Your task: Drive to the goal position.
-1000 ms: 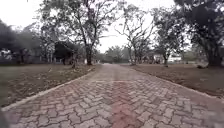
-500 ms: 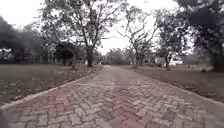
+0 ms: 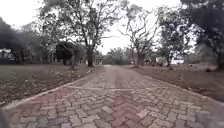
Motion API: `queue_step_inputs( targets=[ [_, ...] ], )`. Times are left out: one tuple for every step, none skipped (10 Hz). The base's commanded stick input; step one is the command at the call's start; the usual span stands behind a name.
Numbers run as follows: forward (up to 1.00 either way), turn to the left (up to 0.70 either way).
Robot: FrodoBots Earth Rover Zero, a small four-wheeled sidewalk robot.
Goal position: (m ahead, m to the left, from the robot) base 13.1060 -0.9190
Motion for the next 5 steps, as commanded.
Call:
queue_step_inputs(
  targets=[
    [0.70, 0.00],
    [0.70, 0.00],
    [0.70, 0.00],
    [0.70, 0.00],
    [0.70, 0.00]
  ],
)
